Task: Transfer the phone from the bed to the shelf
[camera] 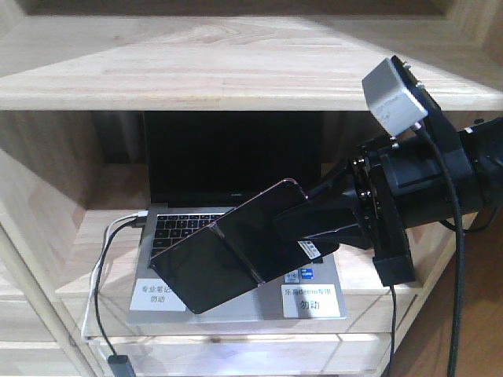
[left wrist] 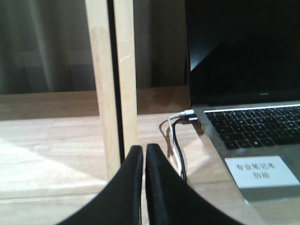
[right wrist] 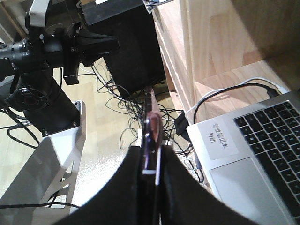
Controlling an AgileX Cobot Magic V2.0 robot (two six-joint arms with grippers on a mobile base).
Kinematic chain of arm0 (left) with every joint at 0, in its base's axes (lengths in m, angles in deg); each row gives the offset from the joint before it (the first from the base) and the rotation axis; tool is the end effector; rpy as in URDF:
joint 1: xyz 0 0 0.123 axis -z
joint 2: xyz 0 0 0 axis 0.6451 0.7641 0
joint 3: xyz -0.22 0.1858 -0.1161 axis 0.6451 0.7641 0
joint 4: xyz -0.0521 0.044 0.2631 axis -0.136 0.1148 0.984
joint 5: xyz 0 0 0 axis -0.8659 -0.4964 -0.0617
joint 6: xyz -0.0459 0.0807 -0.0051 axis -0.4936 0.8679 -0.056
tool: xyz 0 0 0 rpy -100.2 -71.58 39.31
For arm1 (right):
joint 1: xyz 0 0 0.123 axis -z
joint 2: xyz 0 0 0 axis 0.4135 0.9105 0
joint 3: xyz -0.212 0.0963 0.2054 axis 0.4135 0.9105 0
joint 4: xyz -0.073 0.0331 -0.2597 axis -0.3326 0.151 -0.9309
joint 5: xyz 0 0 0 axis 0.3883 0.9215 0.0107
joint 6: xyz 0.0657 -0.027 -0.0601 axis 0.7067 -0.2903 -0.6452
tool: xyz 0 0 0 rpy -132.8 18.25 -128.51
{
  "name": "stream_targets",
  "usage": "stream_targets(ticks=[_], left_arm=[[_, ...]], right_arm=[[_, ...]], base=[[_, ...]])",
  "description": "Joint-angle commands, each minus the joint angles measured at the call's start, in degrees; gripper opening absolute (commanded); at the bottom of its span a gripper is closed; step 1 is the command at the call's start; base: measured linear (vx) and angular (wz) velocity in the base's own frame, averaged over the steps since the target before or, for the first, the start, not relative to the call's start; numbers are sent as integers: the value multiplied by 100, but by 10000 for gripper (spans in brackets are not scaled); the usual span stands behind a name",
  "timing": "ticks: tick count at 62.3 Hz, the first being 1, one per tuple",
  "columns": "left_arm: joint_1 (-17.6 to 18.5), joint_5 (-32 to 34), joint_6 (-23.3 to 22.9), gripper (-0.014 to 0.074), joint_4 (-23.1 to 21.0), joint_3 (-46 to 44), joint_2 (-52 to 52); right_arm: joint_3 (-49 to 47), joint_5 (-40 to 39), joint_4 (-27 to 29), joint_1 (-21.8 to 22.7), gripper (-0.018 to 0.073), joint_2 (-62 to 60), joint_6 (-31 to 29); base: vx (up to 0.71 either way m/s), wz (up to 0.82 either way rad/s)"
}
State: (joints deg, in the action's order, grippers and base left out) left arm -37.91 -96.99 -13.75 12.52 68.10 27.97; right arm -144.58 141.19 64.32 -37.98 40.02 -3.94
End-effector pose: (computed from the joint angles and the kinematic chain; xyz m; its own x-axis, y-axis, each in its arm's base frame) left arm 0.0517 -0.0049 0.1807 -0.1577 0.0127 -0.9874 0.0714 0.9974 0.0014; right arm 0.2268 0.1345 0.3740 -0.3277 -0.4207 -0.8460 -0.9409 0.2259 0.2522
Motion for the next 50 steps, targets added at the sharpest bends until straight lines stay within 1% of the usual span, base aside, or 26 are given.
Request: stream_targets(ticks=[1,50], left_arm=[[-4,409,-22,1,-55,9,-28],[-4,409,-22,1,-55,9,-28]], right_arm=[[-148,401,541,12,-1,-180,-35],[-148,370,541,12,-1,-180,-35]], base=[[5,-2],[1,-1]])
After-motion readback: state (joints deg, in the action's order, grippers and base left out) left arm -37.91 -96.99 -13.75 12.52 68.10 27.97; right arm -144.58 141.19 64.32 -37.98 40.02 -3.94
